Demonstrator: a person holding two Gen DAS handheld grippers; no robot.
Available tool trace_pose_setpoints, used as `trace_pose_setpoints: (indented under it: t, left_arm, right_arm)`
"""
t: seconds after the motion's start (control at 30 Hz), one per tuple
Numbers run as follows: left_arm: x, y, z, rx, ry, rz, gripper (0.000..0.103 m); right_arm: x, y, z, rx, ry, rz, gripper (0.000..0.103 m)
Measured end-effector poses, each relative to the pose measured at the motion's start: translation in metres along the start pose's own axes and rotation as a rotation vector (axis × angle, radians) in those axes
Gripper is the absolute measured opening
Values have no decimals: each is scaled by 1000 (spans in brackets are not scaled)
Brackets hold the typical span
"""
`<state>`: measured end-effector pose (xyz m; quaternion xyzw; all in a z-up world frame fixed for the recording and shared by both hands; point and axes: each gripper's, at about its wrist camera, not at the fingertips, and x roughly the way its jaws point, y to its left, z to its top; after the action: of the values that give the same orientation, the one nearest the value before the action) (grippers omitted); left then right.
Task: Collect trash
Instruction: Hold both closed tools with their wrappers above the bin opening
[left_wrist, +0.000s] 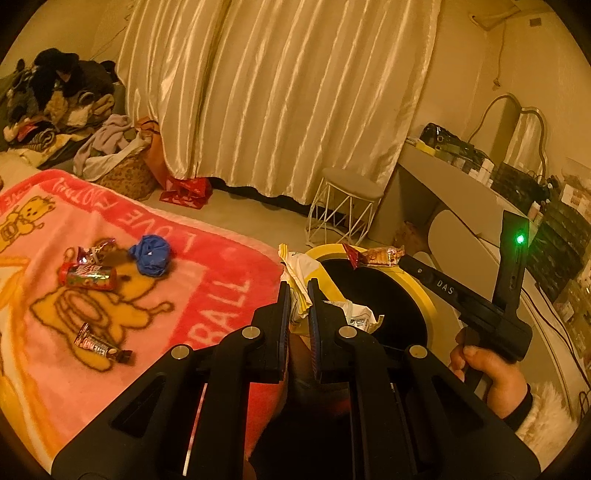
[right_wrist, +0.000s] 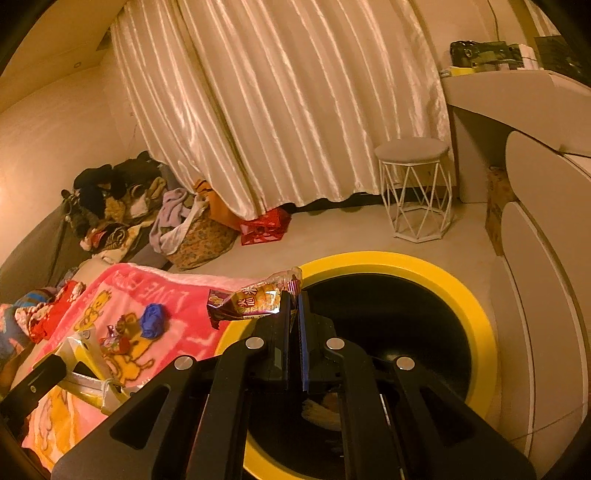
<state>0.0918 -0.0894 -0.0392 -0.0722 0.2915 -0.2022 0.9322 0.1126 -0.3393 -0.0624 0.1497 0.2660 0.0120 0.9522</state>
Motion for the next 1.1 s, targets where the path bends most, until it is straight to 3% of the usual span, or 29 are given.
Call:
trace_pose_setpoints:
  t: [0.63, 1.1]
  left_arm:
    - [32, -31, -2, 84, 35, -27, 6]
    - [65, -50, -8, 126, 86, -41, 7]
  right_arm:
    - [6, -32, -3, 15, 3, -119, 5]
    - [12, -60, -4, 72, 23, -143, 5]
